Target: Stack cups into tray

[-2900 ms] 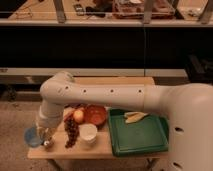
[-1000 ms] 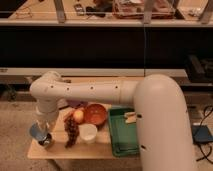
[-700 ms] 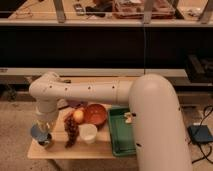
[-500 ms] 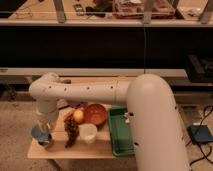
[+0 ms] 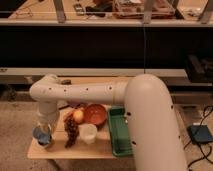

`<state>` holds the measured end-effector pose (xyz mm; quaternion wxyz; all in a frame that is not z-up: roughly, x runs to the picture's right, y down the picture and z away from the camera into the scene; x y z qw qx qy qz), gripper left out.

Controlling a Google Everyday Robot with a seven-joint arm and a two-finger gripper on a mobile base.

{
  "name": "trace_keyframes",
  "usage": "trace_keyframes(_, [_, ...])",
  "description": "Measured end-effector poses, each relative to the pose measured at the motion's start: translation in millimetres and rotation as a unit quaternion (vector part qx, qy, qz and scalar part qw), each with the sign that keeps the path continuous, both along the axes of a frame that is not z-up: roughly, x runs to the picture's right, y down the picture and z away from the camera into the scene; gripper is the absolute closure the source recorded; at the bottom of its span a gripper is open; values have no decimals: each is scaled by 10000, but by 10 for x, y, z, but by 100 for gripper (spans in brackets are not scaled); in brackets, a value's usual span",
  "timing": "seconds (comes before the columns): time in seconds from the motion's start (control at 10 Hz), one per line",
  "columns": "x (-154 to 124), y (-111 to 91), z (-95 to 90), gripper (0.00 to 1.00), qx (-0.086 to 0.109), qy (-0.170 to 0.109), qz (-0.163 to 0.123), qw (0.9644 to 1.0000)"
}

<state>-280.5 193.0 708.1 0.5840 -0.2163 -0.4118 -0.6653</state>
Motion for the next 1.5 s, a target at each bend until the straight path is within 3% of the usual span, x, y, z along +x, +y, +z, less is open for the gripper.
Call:
trace_keyframes(0.1, [-34, 6, -24, 59, 37, -2, -46, 10000])
trace_keyframes(0.5, [-19, 1, -49, 23, 102, 57, -86, 9999])
trace_keyframes(0.8, [-7, -3, -64, 20, 107, 32, -8, 9999])
trace_keyframes(1.2, [72, -28, -101, 20, 80, -316, 497, 9982])
trace_keyframes(1.5, [63, -23, -109, 20, 78, -336, 499, 9982])
